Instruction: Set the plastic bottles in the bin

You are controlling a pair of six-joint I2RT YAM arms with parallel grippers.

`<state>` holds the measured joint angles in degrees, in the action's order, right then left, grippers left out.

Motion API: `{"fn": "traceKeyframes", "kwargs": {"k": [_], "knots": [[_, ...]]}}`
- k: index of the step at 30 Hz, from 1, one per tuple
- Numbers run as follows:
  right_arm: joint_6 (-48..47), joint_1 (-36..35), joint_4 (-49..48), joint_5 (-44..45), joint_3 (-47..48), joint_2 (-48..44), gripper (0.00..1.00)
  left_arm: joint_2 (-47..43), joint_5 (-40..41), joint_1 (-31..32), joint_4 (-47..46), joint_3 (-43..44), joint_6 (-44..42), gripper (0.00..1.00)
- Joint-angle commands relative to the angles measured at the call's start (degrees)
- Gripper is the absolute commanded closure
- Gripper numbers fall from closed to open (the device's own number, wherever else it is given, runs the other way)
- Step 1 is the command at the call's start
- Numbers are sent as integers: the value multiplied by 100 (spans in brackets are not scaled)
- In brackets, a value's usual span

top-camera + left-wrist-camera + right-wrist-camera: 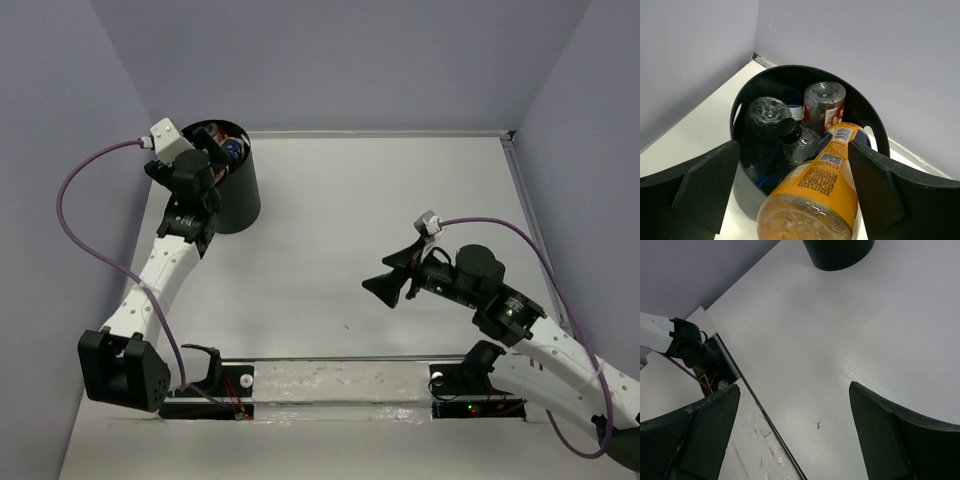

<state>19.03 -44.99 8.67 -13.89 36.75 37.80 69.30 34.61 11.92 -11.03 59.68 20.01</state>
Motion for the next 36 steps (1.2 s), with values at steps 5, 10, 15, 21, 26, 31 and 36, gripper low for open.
{"fn": "traceKeyframes", "kwargs": {"k": [5, 10, 15, 21, 26, 31, 36], "knots": [[22, -10, -40, 18, 482, 8, 3, -593, -182, -50, 478, 588, -103, 1], [84, -10, -32, 9, 508, -27, 2, -523, -174, -50, 514, 791, -164, 1], [40, -10, 109, 97, 552, -115, 2, -671, -349, -58, 575, 1036, -111, 1], [22, -10, 205, 255, 719, -255, 3, -1190, -1200, -50, 777, 1353, 108, 1], [22, -10, 794, 957, 1061, -650, 2, -2085, -2527, -50, 909, 1020, 267, 1], [-83, -10, 1531, 1898, 1632, -1194, 0, -3226, -3917, -50, 1085, 116, 310, 1], [-197, -10, 1726, 2461, 1827, -1907, 0, -4141, -4848, -41, 1445, -579, 451, 1]]}}
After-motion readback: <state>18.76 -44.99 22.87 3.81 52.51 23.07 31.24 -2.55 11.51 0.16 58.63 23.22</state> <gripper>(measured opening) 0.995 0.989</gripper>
